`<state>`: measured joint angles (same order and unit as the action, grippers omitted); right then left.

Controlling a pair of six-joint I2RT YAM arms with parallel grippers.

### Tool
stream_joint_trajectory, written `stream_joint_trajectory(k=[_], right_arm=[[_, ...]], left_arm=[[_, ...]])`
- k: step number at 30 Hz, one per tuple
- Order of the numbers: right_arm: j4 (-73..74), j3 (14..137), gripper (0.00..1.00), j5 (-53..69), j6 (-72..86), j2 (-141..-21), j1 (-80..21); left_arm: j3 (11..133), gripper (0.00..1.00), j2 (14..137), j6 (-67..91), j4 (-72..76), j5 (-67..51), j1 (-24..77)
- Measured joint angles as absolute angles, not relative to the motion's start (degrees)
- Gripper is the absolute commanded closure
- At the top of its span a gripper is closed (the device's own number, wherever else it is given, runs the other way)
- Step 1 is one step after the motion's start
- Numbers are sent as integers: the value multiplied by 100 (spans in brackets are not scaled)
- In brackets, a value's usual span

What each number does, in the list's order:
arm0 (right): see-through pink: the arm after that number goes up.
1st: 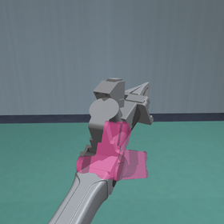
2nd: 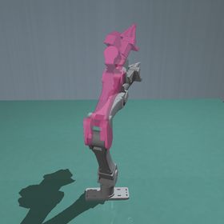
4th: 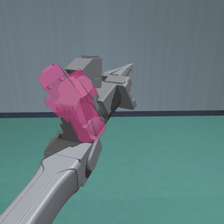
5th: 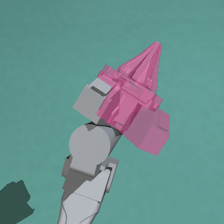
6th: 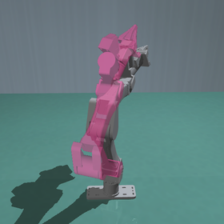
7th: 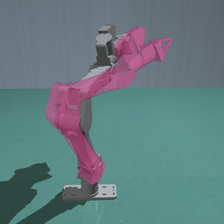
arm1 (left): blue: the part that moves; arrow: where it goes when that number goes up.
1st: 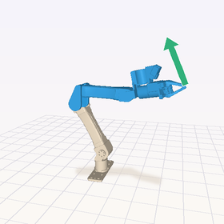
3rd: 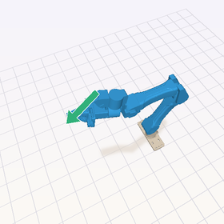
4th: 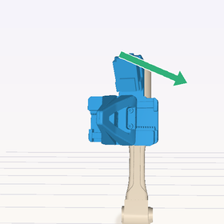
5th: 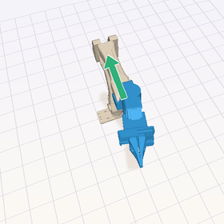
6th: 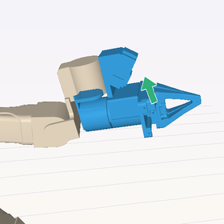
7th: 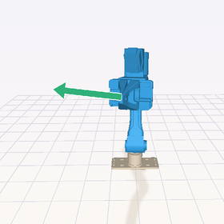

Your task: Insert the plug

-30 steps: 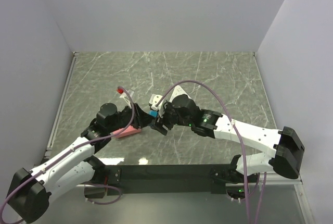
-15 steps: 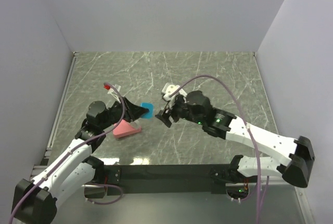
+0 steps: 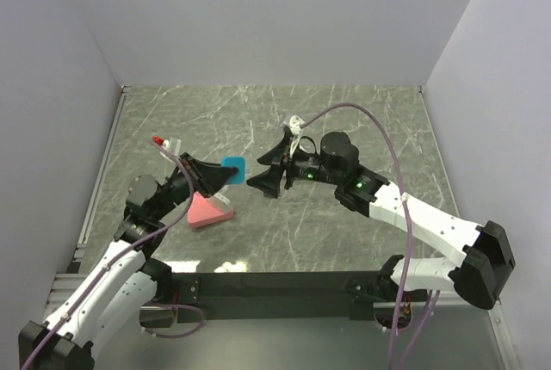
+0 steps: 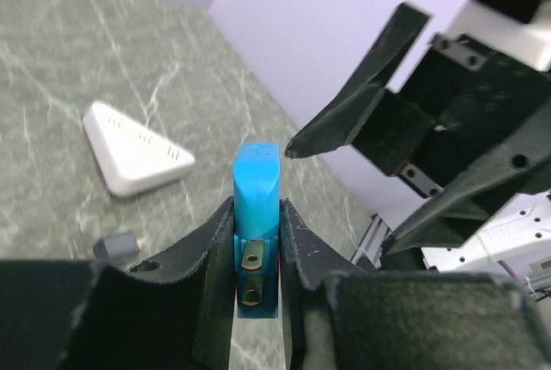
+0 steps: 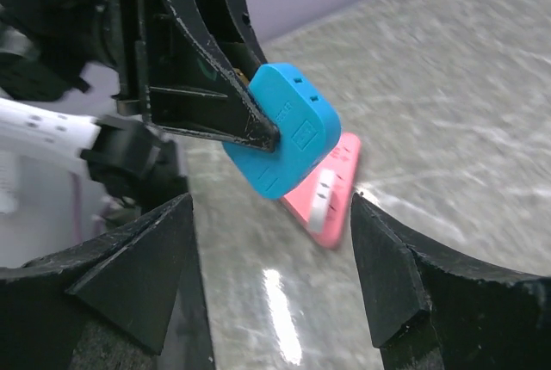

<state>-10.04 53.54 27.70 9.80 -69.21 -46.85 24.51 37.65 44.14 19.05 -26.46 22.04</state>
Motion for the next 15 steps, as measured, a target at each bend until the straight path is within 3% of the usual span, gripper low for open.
stream_joint_trajectory(k=[15], right_arm=[[-2884,5194,28,4370,2056,-7640,-4193]], left_arm=[[2357,86,3704,4429,3081,-2672,2204]])
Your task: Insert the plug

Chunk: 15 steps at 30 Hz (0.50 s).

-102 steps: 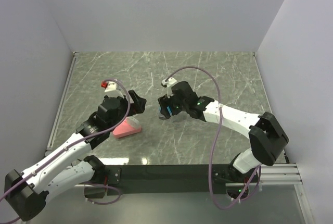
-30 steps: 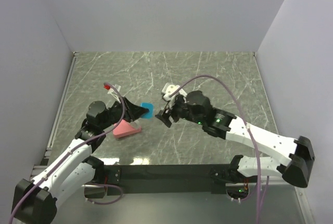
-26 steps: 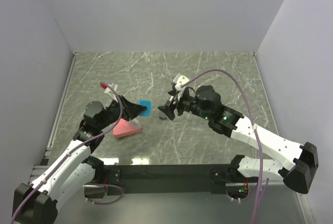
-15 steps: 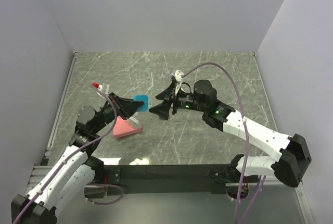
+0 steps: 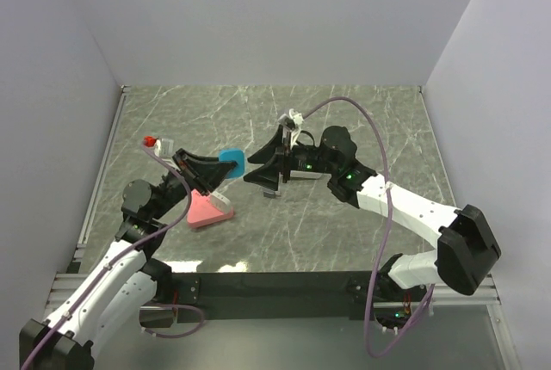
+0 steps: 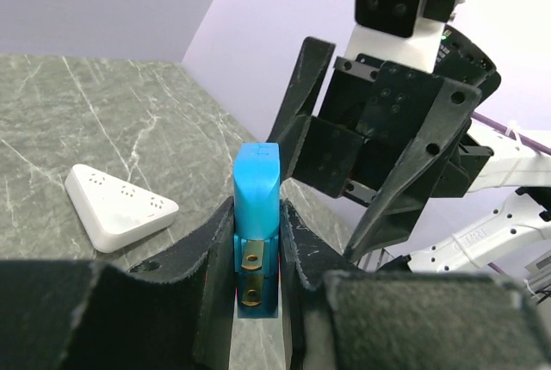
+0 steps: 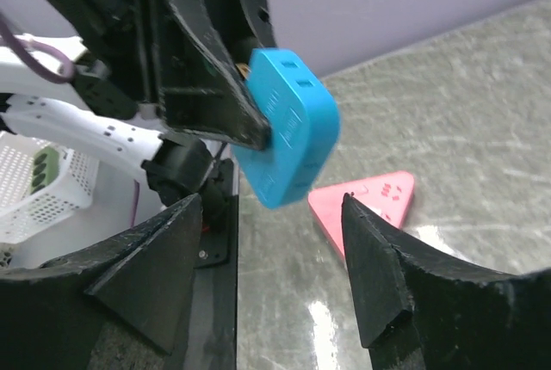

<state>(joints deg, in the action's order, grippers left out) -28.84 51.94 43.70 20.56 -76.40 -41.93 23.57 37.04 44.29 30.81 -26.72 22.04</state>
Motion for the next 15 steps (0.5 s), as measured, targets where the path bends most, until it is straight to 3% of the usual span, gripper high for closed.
stream_joint_trajectory(k=[15], right_arm=[[-4003,5238,37,4967,2493,-8263,-4110]], left_arm=[[2305,85,3916,4445,3588,-2718,2346]])
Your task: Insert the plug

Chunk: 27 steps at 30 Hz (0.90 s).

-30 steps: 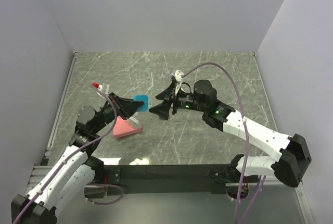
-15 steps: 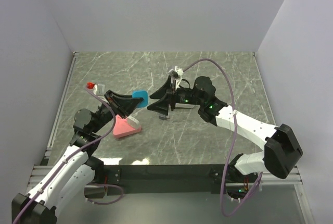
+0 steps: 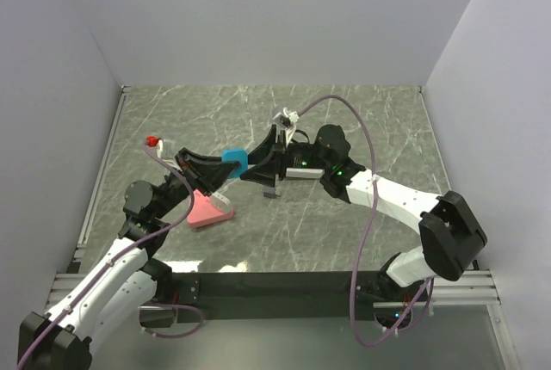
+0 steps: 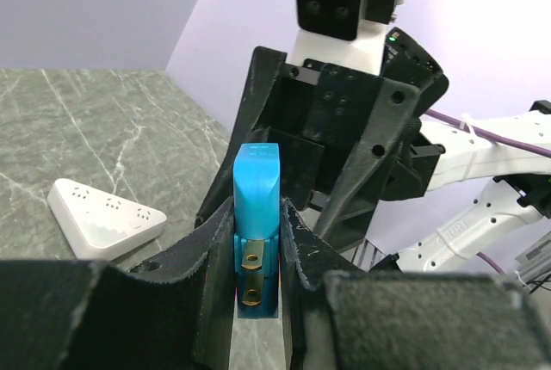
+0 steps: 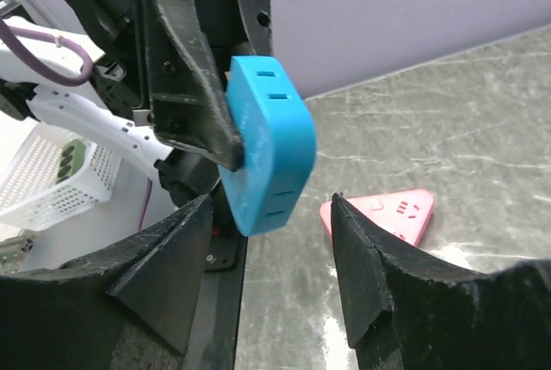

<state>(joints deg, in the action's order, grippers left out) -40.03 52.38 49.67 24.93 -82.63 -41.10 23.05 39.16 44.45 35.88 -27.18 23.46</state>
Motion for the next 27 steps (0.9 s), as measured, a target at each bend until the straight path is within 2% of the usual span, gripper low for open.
stream_joint_trajectory(k=[12,15,17,18,19,20,21,22,24,26,27], right_arm=[[-4742,5218,54,5155,2764,-8311,-4108],[-4963,5164,73,5203,2884,-8309,-4099],[-5111,5105,82,5269,3002,-8302,-4077],[-5172,5094,87,5315,3105,-8302,-4075],[-5216,5089,96,5354,3227,-8302,-4073],[-5282,5087,100,5387,3291,-8302,-4073],[-5371,5072,100,5384,3295,-8302,-4073],[-5439,5052,100,5384,3295,-8302,-4073],[-5561,5017,100,5365,3304,-8305,-4073],[-5666,4989,100,5330,3301,-8305,-4073],[-5721,4971,100,5310,3299,-8305,-4073]], left_arm=[[2272,85,3883,4440,3686,-2707,2547],[2272,85,3828,4436,3712,-2718,2569],[2268,82,3789,4421,3760,-2762,2576],[2259,78,3767,4397,3791,-2783,2580],[2239,65,3758,4370,3848,-2818,2598],[2231,58,3750,4344,3898,-2834,2606],[2222,51,3747,4357,3929,-2799,2609],[2204,39,3750,4377,3944,-2755,2611],[2174,34,3750,4401,3918,-2689,2615],[2134,22,3750,4403,3857,-2637,2622],[2110,11,3745,4412,3817,-2593,2624]])
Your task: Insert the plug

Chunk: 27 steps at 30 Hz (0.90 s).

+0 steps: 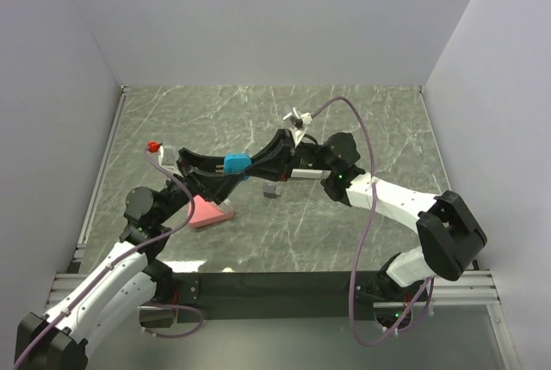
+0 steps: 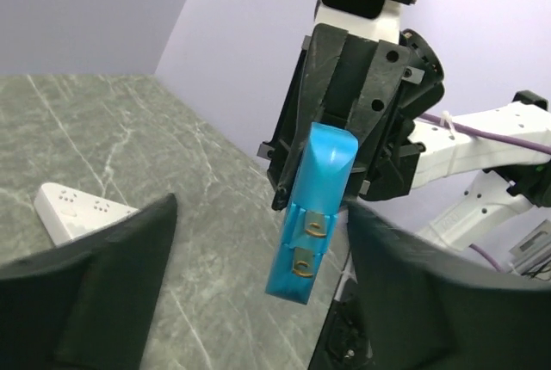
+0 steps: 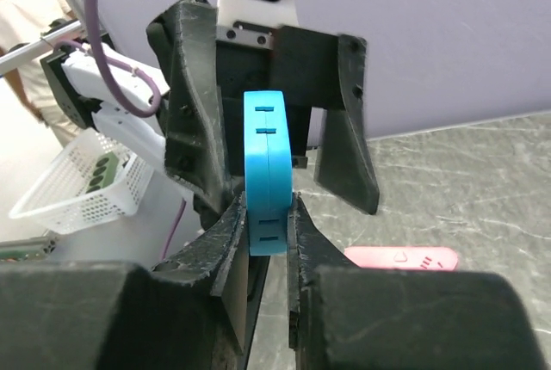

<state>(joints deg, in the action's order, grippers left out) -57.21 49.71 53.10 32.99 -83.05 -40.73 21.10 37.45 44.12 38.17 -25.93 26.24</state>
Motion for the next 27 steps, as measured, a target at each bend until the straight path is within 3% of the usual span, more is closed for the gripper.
stream_joint_trajectory(k=[4,13,20,27], right_arm=[[-5690,4925,100,5203,3236,-8305,-4071],[-3785,5148,100,4580,2416,-8075,-3765],[-1330,6648,100,3935,1481,-8178,-3686],[615,9107,100,3605,961,-9730,-3820]], left_arm=[[2069,0,3667,4368,3629,-2429,2624],[2069,1,2502,3894,2383,-1492,2624],[2073,1,1660,3876,762,346,2635],[2075,1,1708,4368,-1055,2294,2633]])
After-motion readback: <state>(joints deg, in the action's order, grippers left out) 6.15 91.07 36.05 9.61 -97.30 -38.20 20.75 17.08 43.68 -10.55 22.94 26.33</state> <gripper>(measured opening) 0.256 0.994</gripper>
